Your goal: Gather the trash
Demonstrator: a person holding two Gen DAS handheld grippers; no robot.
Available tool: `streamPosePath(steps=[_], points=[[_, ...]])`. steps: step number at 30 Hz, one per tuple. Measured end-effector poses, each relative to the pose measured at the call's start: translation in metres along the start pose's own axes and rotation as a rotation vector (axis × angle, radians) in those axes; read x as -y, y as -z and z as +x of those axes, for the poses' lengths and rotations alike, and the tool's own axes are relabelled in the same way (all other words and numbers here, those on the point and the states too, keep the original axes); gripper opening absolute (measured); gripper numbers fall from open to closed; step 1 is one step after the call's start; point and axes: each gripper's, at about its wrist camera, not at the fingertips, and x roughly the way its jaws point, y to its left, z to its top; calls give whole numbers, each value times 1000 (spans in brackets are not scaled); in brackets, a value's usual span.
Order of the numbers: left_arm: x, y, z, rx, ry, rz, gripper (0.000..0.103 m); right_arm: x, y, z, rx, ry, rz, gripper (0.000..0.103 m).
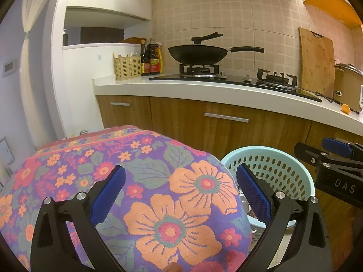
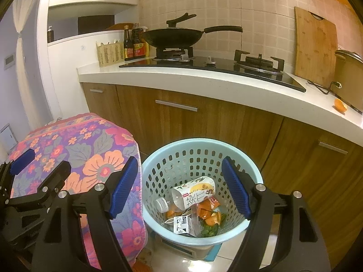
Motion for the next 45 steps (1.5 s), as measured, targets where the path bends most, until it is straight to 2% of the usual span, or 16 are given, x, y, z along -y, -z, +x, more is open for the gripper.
streamPosePath(steps=[45], points=[[-8, 0, 1, -23, -11, -58, 95, -4, -8, -18, 52, -3, -22, 72]])
